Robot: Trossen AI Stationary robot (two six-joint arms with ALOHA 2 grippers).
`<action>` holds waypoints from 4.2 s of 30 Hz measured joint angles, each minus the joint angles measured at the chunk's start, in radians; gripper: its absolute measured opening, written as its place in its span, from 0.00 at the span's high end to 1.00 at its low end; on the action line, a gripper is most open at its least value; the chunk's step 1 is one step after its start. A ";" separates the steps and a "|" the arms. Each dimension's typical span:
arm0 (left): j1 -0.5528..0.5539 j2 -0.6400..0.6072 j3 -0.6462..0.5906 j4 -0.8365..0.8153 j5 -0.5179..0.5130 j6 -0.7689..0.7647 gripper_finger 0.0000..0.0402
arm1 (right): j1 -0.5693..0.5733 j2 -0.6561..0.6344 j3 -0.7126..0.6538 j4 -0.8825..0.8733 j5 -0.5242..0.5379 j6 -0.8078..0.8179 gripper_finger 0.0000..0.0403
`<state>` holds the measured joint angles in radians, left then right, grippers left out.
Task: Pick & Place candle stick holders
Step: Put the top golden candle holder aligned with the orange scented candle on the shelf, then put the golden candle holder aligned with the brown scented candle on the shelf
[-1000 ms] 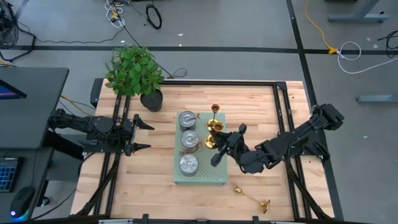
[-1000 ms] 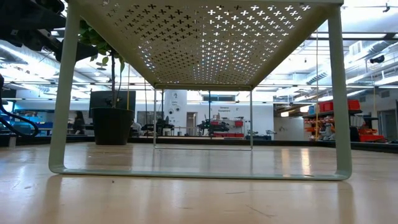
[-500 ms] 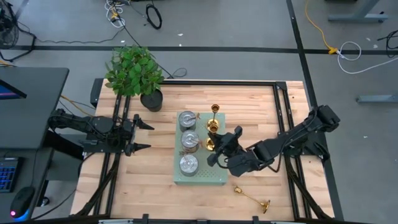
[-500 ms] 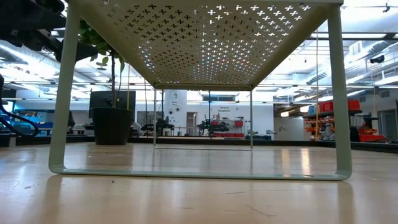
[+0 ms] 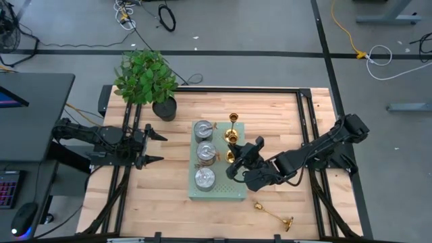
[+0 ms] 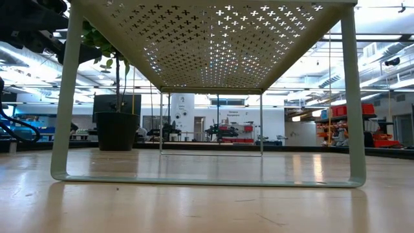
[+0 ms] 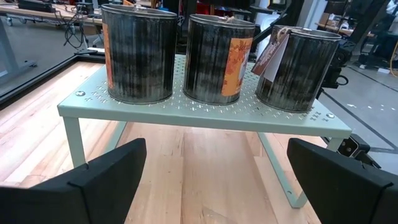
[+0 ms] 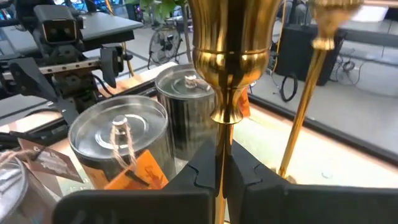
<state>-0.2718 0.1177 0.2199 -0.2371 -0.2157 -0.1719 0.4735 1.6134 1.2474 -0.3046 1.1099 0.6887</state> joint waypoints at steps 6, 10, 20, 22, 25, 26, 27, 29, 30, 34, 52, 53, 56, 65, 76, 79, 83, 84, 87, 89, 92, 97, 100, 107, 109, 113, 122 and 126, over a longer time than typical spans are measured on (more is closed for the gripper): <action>0.000 0.000 0.000 0.000 0.000 0.000 0.01 | -0.005 0.000 -0.086 0.093 -0.003 0.059 0.98; 0.000 0.000 0.000 0.000 0.000 0.000 0.01 | -0.005 0.000 -0.104 0.148 -0.002 0.026 0.98; 0.000 0.000 0.000 0.000 0.000 0.000 0.01 | -0.020 0.000 -0.104 0.151 -0.029 0.007 0.98; 0.000 0.000 0.000 0.000 0.000 0.000 0.01 | -0.022 0.000 -0.104 0.150 -0.029 0.016 0.97; 0.000 0.000 0.000 0.000 0.000 0.000 0.01 | -0.022 0.000 -0.104 0.148 -0.030 0.006 0.95; 0.000 0.000 0.000 0.000 0.000 0.000 0.01 | -0.022 0.000 -0.104 0.147 -0.036 0.004 0.94; 0.000 0.000 0.000 0.000 0.000 0.000 0.01 | -0.022 0.000 -0.104 0.147 -0.049 0.003 0.93; 0.000 0.000 0.000 0.000 0.000 0.000 0.01 | -0.022 -0.001 -0.104 0.147 -0.082 0.003 0.91; 0.000 0.000 0.000 0.000 0.000 0.000 0.01 | -0.022 -0.001 -0.104 0.147 -0.092 0.002 0.90; 0.000 0.000 0.000 0.000 0.000 0.000 0.01 | -0.022 -0.001 -0.104 0.130 -0.100 0.006 0.88; 0.000 0.000 0.000 0.000 0.000 0.000 0.01 | -0.020 -0.023 -0.103 0.088 -0.107 0.013 0.62; 0.000 0.000 0.000 0.000 0.000 0.000 0.01 | -0.020 -0.025 -0.103 0.084 -0.108 0.017 0.60; 0.000 0.000 0.000 0.000 0.000 0.000 0.01 | -0.020 -0.034 -0.103 0.077 -0.126 0.026 0.53; 0.000 0.000 0.000 0.000 0.000 0.000 0.01 | -0.019 -0.061 -0.103 0.020 -0.242 0.025 0.38; 0.000 0.000 0.000 0.000 0.000 0.000 0.01 | -0.002 -0.196 -0.103 -0.270 -0.504 0.178 0.41; 0.000 0.000 0.000 0.000 0.000 0.000 0.01 | 0.012 -0.222 -0.103 -0.362 -0.641 0.241 0.43; 0.000 0.000 0.000 0.000 0.000 0.000 0.01 | 0.041 -0.236 -0.103 -0.471 -0.845 0.320 0.46; 0.000 0.000 0.000 0.000 0.000 0.000 0.01 | 0.050 -0.238 -0.103 -0.490 -0.890 0.338 0.47; 0.000 0.000 0.000 0.000 0.000 0.000 0.01 | 0.086 -0.238 -0.103 -0.532 -1.010 0.395 0.50; 0.000 0.000 0.000 0.000 0.000 0.000 0.01 | 0.114 -0.238 -0.103 -0.533 -1.056 0.433 0.51; 0.000 0.000 0.000 0.000 0.000 0.000 0.01 | 0.165 -0.233 -0.103 -0.538 -1.107 0.493 0.52; 0.000 0.000 0.000 0.000 0.000 0.000 0.01 | 0.243 -0.208 -0.103 -0.546 -1.142 0.618 0.52; 0.000 0.000 0.000 0.000 0.000 0.000 0.01 | 0.277 -0.185 -0.103 -0.546 -1.148 0.670 0.51; 0.000 0.000 0.000 0.000 0.000 0.000 0.01 | 0.306 -0.112 -0.103 -0.542 -1.149 0.734 0.46; 0.000 0.000 0.000 0.000 0.000 0.000 0.01 | 0.308 -0.089 -0.103 -0.541 -1.159 0.741 0.45; 0.000 0.000 0.000 0.000 0.000 0.000 0.01 | 0.310 -0.046 -0.103 -0.528 -1.203 0.743 0.42; 0.000 0.000 0.000 0.000 0.000 0.000 0.01 | 0.321 0.064 -0.103 -0.475 -1.205 0.742 0.42; 0.000 0.000 0.000 0.000 0.000 0.000 0.01 | 0.321 0.108 -0.104 -0.459 -1.205 0.740 0.43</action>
<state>-0.2714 0.1175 0.2199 -0.2371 -0.2157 -0.1719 0.7940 1.7212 1.1439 -0.7636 -0.0952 1.4282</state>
